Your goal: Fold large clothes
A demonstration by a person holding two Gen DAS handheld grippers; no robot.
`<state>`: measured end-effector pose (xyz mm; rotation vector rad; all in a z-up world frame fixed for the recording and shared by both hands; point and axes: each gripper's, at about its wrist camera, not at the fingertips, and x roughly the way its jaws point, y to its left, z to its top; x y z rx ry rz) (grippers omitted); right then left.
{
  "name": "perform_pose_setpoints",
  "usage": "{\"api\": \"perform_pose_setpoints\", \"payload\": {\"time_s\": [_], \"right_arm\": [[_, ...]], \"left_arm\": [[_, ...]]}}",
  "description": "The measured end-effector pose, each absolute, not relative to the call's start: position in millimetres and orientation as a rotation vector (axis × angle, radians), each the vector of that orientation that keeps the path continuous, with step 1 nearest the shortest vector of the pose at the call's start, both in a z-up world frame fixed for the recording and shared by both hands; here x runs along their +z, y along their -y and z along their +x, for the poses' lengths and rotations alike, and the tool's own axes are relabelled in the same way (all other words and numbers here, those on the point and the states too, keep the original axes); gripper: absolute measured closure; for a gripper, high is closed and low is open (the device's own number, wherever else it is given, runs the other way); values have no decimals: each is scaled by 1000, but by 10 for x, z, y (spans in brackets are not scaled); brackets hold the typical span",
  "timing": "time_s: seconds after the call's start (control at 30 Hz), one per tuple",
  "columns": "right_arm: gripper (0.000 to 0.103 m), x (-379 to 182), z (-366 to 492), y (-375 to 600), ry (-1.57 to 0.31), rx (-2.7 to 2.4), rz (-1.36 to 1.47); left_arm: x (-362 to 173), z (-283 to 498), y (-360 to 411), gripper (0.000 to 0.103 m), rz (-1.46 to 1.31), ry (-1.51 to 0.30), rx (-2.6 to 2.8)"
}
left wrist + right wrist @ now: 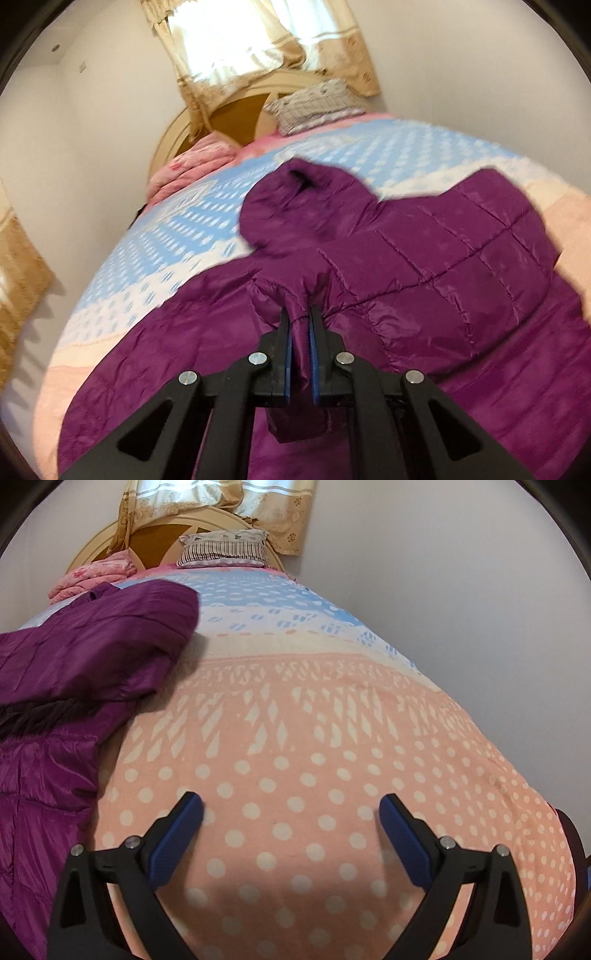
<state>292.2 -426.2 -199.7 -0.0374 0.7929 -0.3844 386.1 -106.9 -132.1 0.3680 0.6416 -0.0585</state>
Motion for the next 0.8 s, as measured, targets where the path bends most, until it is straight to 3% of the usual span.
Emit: {"api": "perform_pose_setpoints", "payload": {"time_s": [0.13,0.2,0.23,0.27,0.3,0.33,0.37,0.4,0.43,0.53,0.8], "right_arm": [[4,-2005,2930,4247,-797,-387,-43],[5,-1996,2936,4265,-802,-364,-29],[7,-1970,2927,4299,-800,-334,-1],[21,-1939,2918,4323,-797,-315,24],[42,-1896,2915,4349,-794,-302,52],[51,-1815,2931,4359,-787,-284,80],[69,-1750,2958,4333,-778,-264,93],[78,-1677,2998,4298,-767,-243,100],[78,-1564,3085,4235,-747,-216,103],[78,-1375,3411,4042,-708,-162,90],[78,-1590,4419,3443,-744,-17,61]], "left_arm": [[-1614,3933,887,95,361,-700,-16],[-1717,3999,870,88,357,-739,8],[-1731,4027,893,79,354,-752,24],[-1709,4034,910,68,349,-748,33],[-1645,4015,895,62,337,-720,34],[-1571,3971,889,42,327,-683,43],[-1458,3931,869,20,316,-625,70],[-1369,3897,856,11,305,-572,102],[-1324,3882,850,3,297,-539,122],[-1260,4001,877,3,293,-514,171],[-1961,4575,804,3,466,-711,336]]}}
